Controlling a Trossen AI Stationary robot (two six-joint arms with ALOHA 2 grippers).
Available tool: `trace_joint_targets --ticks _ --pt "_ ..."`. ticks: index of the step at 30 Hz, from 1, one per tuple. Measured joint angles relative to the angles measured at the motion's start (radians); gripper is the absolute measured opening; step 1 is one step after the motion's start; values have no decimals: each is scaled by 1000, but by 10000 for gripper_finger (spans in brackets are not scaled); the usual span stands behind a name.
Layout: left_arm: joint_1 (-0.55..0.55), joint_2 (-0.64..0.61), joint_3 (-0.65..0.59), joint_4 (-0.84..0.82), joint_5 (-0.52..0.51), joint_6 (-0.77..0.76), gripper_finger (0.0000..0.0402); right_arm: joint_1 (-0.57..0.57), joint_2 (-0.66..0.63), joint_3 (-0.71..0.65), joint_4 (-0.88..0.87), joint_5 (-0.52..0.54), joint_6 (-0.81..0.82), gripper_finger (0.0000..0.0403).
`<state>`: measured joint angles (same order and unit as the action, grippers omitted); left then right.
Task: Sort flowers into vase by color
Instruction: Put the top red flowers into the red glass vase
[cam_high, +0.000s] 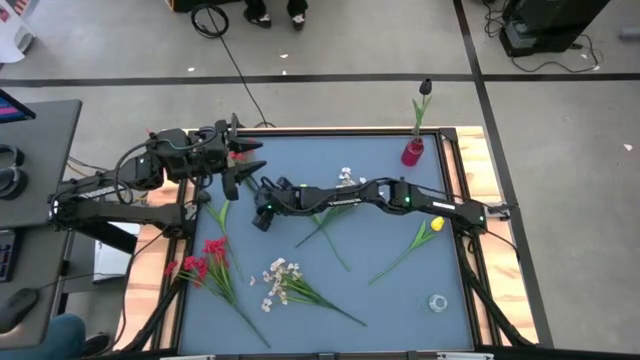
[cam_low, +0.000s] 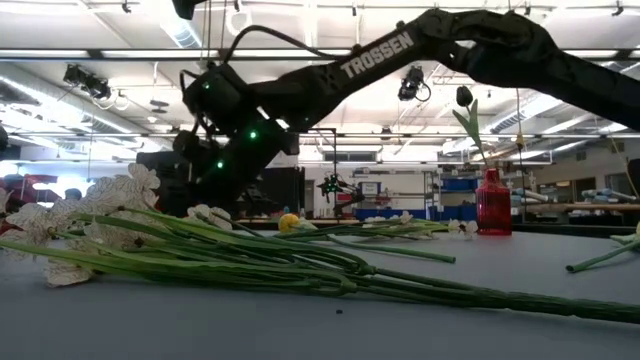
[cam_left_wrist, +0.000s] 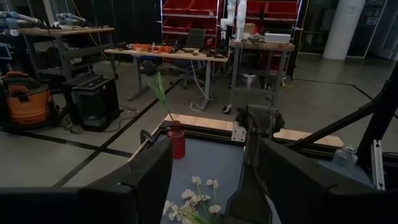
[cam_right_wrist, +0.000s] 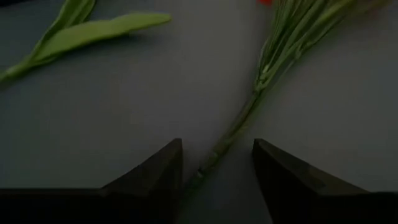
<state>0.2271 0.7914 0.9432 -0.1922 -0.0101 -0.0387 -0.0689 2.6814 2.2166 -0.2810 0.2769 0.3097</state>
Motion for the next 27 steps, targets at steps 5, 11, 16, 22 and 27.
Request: trace_joint_targets --ticks 5,11,16,22,27 --pt "0 0 0 0 0 0 243 -2 -2 3 -45 20 -11 186" --pt "0 0 0 0 0 0 243 -4 -7 5 -119 11 36 82" --pt "0 0 0 0 0 0 243 1 -21 4 -175 -3 83 15" --pt "0 0 0 0 0 0 243 15 -72 -2 -327 41 107 9" --pt "0 0 0 0 0 0 243 15 -104 -3 -488 41 110 11"
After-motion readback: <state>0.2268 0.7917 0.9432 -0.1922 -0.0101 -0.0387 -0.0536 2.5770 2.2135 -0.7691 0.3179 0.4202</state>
